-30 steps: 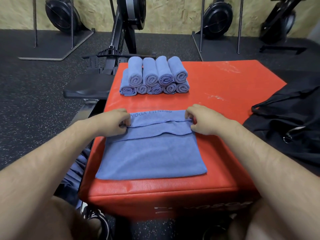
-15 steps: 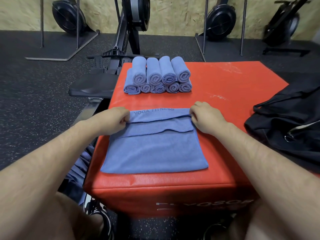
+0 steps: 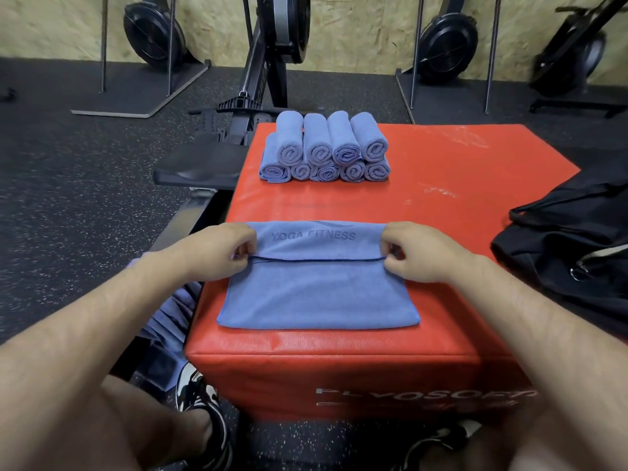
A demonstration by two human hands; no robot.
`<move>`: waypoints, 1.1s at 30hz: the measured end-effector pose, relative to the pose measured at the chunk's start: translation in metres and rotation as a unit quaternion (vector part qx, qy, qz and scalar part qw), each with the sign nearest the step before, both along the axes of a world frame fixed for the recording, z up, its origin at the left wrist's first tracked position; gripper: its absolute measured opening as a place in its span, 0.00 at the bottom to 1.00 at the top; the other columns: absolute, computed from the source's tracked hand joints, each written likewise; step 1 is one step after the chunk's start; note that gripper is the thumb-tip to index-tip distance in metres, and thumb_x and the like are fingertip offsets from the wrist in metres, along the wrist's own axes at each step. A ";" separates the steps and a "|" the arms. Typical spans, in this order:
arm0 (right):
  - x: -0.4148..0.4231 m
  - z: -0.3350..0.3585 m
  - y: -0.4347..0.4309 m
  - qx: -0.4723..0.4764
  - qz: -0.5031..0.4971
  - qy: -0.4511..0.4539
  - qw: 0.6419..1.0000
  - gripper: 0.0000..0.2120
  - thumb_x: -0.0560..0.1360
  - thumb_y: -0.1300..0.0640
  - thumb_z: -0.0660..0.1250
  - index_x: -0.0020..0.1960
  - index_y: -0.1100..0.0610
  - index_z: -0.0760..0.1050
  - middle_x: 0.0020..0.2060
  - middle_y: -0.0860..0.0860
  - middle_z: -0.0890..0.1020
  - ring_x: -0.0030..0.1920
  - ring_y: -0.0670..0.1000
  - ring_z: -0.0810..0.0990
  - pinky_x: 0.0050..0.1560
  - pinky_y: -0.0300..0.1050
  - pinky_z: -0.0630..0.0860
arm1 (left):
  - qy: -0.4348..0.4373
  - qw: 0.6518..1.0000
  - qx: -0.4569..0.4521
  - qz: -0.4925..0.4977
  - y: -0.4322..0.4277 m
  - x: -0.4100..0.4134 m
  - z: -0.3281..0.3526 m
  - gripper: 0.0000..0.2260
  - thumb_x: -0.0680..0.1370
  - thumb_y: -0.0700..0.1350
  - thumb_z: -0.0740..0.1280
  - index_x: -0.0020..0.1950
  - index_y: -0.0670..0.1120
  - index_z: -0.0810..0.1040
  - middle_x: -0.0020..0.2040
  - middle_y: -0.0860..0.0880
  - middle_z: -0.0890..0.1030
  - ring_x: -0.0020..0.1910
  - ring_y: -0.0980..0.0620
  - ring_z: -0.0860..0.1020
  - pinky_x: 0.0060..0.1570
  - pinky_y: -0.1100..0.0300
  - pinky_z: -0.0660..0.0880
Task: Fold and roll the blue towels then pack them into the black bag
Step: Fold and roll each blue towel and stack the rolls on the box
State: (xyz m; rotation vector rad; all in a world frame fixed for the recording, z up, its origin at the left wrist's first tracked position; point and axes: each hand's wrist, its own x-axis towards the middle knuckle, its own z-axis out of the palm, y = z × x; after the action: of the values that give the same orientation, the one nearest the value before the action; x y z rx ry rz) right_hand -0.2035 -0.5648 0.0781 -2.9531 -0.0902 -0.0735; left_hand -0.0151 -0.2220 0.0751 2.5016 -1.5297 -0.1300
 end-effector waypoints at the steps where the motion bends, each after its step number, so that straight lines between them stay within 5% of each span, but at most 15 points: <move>1: -0.001 0.000 0.000 0.008 0.005 0.002 1.000 0.06 0.68 0.53 0.67 0.44 0.50 0.75 0.42 0.44 0.77 0.44 0.50 0.75 0.43 0.46 0.73 | 0.004 1.000 -0.003 -0.004 0.001 0.000 -0.002 0.07 0.72 0.40 0.71 0.46 0.48 0.76 0.42 0.55 0.73 0.42 0.52 0.72 0.45 0.57 0.71; 4: -0.002 -0.001 -0.002 0.014 0.011 0.007 1.000 0.09 0.71 0.52 0.70 0.50 0.52 0.77 0.46 0.45 0.78 0.47 0.49 0.75 0.49 0.45 0.73 | 0.026 0.999 -0.020 -0.010 0.005 0.004 -0.007 0.08 0.75 0.46 0.75 0.49 0.48 0.77 0.46 0.54 0.73 0.44 0.51 0.74 0.47 0.58 0.72; 10: 0.003 -0.011 -0.002 -0.022 -0.018 -0.031 0.999 0.05 0.79 0.56 0.61 0.51 0.55 0.75 0.48 0.51 0.77 0.52 0.54 0.75 0.47 0.48 0.72 | -0.041 0.999 -0.022 -0.014 -0.001 0.010 -0.009 0.04 0.73 0.39 0.72 0.46 0.45 0.81 0.44 0.51 0.77 0.44 0.50 0.75 0.45 0.58 0.72; 16: 0.012 0.021 -0.010 0.094 -0.072 -0.092 0.989 0.03 0.81 0.60 0.60 0.51 0.56 0.72 0.45 0.52 0.78 0.47 0.55 0.75 0.45 0.46 0.66 | 0.026 0.987 -0.125 0.101 -0.008 0.013 0.024 0.04 0.80 0.41 0.67 0.46 0.48 0.75 0.40 0.53 0.77 0.39 0.52 0.74 0.42 0.56 0.67; 21: 0.005 0.078 -0.010 0.107 -0.066 -0.145 0.981 0.04 0.81 0.60 0.63 0.49 0.54 0.75 0.42 0.47 0.77 0.44 0.51 0.73 0.44 0.43 0.63 | 0.062 0.966 -0.196 0.156 0.006 0.010 0.078 0.02 0.80 0.43 0.68 0.48 0.49 0.78 0.41 0.57 0.79 0.38 0.68 0.74 0.39 0.73 0.68; 26: 0.011 0.144 -0.009 0.111 -0.112 -0.158 0.975 0.05 0.82 0.58 0.62 0.48 0.54 0.75 0.39 0.46 0.78 0.42 0.51 0.75 0.43 0.44 0.66 | 0.054 0.952 -0.226 0.199 0.004 0.008 0.148 0.04 0.79 0.47 0.71 0.44 0.50 0.80 0.39 0.52 0.80 0.37 0.55 0.75 0.38 0.58 0.73; 33: 0.042 0.230 -0.008 0.253 -0.164 -0.194 0.934 0.05 0.80 0.54 0.65 0.47 0.54 0.75 0.37 0.52 0.84 0.32 0.45 0.80 0.37 0.44 0.77 | 0.040 0.915 -0.308 0.258 -0.023 0.024 0.240 0.06 0.77 0.49 0.72 0.43 0.48 0.81 0.35 0.47 0.83 0.30 0.54 0.78 0.33 0.59 0.71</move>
State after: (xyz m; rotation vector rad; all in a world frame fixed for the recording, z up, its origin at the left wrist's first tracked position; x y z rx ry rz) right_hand -0.1615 -0.5731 0.3086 -2.3692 0.3217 -0.6245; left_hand 0.0093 -0.2454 0.3155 2.2280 -0.6740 0.2844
